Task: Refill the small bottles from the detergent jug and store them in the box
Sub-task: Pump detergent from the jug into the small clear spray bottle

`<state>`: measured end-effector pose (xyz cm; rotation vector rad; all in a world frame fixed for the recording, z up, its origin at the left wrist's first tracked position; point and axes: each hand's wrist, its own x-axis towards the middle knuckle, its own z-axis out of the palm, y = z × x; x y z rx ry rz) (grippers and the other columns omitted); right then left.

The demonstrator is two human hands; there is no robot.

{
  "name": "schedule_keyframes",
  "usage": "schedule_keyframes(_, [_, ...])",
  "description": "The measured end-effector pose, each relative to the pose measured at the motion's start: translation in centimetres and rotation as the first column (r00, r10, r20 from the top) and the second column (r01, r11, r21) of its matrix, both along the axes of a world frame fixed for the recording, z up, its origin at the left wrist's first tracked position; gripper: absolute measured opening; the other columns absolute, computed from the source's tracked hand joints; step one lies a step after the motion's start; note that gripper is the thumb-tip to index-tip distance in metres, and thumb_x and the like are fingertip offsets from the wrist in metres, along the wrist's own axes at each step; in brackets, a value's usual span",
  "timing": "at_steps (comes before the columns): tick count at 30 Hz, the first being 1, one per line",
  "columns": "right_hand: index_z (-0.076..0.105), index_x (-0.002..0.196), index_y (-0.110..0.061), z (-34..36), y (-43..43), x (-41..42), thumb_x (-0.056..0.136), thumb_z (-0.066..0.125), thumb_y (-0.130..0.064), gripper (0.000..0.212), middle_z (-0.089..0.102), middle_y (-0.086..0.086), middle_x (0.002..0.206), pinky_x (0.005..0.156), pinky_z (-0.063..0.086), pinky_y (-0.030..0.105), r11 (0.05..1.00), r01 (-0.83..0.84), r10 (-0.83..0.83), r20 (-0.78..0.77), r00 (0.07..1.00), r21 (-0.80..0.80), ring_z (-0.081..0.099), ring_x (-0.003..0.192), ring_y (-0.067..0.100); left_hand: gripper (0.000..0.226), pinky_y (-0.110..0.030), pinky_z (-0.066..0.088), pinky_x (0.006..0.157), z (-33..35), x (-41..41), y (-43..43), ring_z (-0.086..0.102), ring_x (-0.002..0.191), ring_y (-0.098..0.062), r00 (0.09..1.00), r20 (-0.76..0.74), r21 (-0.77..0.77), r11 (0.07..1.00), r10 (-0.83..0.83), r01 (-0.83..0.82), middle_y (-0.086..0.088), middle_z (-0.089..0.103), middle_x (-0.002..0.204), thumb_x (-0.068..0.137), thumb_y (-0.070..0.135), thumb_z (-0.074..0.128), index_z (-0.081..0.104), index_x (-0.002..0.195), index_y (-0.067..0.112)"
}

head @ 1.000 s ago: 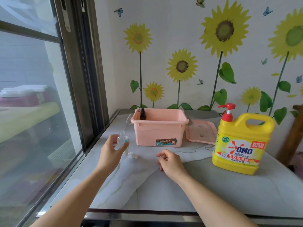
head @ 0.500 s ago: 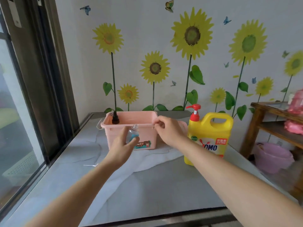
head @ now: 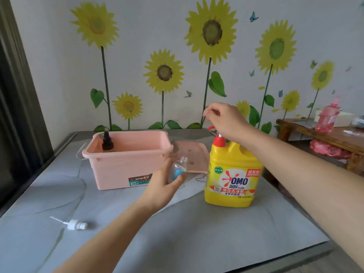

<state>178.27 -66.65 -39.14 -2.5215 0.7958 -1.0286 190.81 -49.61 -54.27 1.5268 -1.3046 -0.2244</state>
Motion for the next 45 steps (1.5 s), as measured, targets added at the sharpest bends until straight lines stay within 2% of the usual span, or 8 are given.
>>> schedule_keyframes(4, [0.071,0.100,-0.008,1.5,-0.7,1.7,0.102,0.045,-0.037,0.039,0.073,0.010,0.094,0.063,0.050,0.018,0.972,-0.044,0.033,0.053,0.998,0.229,0.067,0.080,0.019,0.043,-0.015,0.041,0.060,-0.3,2.1,-0.5,0.050,0.066,-0.002,1.000,-0.017,0.007,1.000,0.015,-0.015,0.007,0.060,0.082,0.098,0.026,0.059,0.047,0.138,0.035])
schedule_keyframes(8, [0.069,0.101,-0.010,1.6,-1.6,3.0,0.103,0.035,-0.050,0.052,0.075,0.010,0.089,0.074,0.053,0.034,0.940,0.012,0.037,-0.137,0.990,0.342,0.072,0.083,0.030,0.015,-0.018,0.040,0.065,0.6,2.6,-1.6,0.054,0.077,-0.003,0.998,0.046,-0.006,0.999,-0.039,0.039,0.010,0.063,0.093,0.098,0.027,0.058,0.054,0.112,0.029])
schedule_keyframes(15, [0.066,0.109,-0.006,1.7,-1.3,2.7,0.106,0.027,-0.049,0.058,0.075,0.018,0.093,0.069,0.053,0.033,0.871,0.107,0.033,-0.273,0.961,0.479,0.072,0.080,0.034,0.029,-0.013,0.042,0.081,3.7,1.2,-5.0,0.059,0.103,0.000,0.985,0.091,-0.080,0.985,-0.144,0.151,0.014,0.067,0.111,0.096,0.026,0.061,0.058,0.124,0.028])
schedule_keyframes(21, [0.071,0.107,-0.018,0.8,-1.6,2.6,0.105,0.028,-0.049,0.053,0.072,0.012,0.108,0.067,0.040,0.031,0.886,0.211,-0.039,-0.386,0.922,0.413,0.071,0.093,0.028,0.022,-0.033,0.056,0.070,6.1,0.1,-6.4,0.063,0.077,-0.003,0.987,0.073,-0.112,0.982,-0.146,0.153,0.013,0.068,0.092,0.096,0.035,0.060,0.058,0.118,0.031])
schedule_keyframes(27, [0.074,0.095,-0.023,0.7,-2.3,2.6,0.103,0.033,-0.049,0.050,0.060,0.010,0.132,0.068,0.045,0.034,0.878,0.212,-0.041,-0.375,0.926,0.429,0.062,0.113,0.033,0.022,-0.017,0.037,0.060,6.3,0.3,-6.6,0.058,0.078,0.003,0.975,0.190,-0.040,0.991,-0.116,0.125,0.017,0.062,0.092,0.096,0.043,0.059,0.057,0.115,0.034])
schedule_keyframes(33, [0.072,0.104,-0.021,0.6,-2.0,2.9,0.104,0.038,-0.045,0.041,0.048,0.009,0.145,0.083,0.043,0.043,0.885,0.244,-0.088,-0.373,0.924,0.396,0.054,0.120,0.031,0.036,-0.020,0.038,0.062,6.7,0.2,-6.6,0.056,0.076,-0.001,0.973,0.196,-0.085,0.987,-0.118,0.137,0.010,0.064,0.105,0.095,0.042,0.059,0.056,0.129,0.028])
schedule_keyframes(42, [0.071,0.095,-0.021,0.9,-1.3,2.7,0.104,0.038,-0.045,0.043,0.060,0.006,0.095,0.061,0.042,0.030,0.874,0.257,-0.087,-0.389,0.917,0.412,0.057,0.080,0.020,0.031,-0.029,0.040,0.066,6.7,0.1,-6.4,0.056,0.084,-0.009,0.965,0.240,-0.041,0.992,-0.105,0.119,0.007,0.065,0.106,0.096,0.042,0.057,0.056,0.124,0.029])
schedule_keyframes(45, [0.072,0.101,-0.020,1.4,-1.4,2.8,0.104,0.035,-0.048,0.047,0.065,0.008,0.113,0.066,0.044,0.034,0.884,0.236,-0.046,-0.428,0.902,0.403,0.064,0.099,0.025,0.031,-0.029,0.041,0.064,6.7,0.1,-6.3,0.055,0.079,-0.007,0.964,0.247,-0.046,0.992,-0.101,0.116,0.008,0.063,0.103,0.096,0.042,0.057,0.055,0.125,0.029])
